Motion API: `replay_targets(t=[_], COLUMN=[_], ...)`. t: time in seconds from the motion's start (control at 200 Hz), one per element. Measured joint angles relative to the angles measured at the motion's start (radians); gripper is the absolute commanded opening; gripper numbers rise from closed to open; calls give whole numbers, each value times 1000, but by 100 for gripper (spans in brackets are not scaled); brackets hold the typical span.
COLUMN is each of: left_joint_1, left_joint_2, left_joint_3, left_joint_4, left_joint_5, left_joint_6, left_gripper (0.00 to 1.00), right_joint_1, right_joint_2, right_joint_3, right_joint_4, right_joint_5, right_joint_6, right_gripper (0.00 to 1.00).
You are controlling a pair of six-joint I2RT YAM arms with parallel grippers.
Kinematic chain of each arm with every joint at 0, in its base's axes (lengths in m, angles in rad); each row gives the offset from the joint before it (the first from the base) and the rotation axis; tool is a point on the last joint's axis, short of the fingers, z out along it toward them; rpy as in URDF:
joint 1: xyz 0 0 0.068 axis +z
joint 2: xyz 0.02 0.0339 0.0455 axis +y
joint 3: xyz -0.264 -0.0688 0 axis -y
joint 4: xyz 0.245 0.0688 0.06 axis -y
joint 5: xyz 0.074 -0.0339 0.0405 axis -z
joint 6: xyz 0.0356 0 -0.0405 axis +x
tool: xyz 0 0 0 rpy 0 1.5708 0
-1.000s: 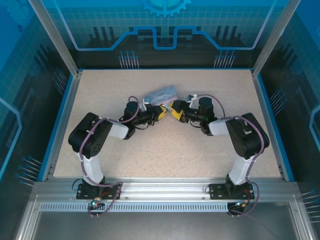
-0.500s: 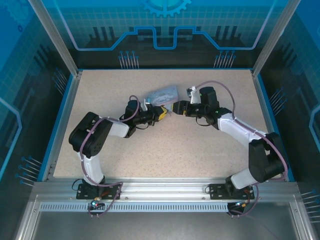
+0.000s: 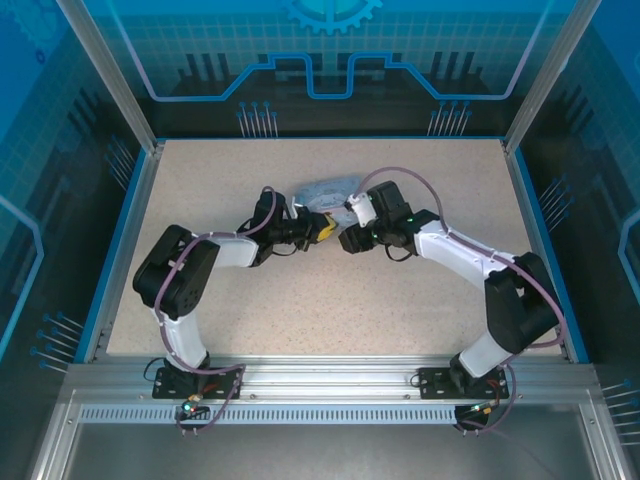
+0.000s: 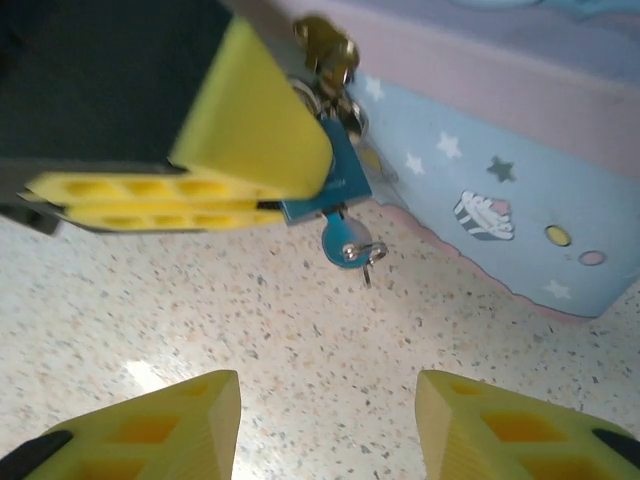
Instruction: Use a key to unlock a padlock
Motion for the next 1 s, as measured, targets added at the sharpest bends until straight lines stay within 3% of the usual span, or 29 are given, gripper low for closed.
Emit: replay_targets(t=[0.505, 0.995], left_joint_1=[2, 2], left_joint_2=[0, 0], left_joint_3=[27, 33], left_joint_4=[-89, -96], left_joint_5=[37, 38], left_joint_6=[34, 34], left_gripper=[0, 0], right_joint_1=[43, 43], right_joint_2=[111, 158], right_joint_3=[100, 129], right_joint_4=[-2, 1], right_joint_5=[82, 85], right_joint_6=[-71, -77], right_gripper=[44, 28])
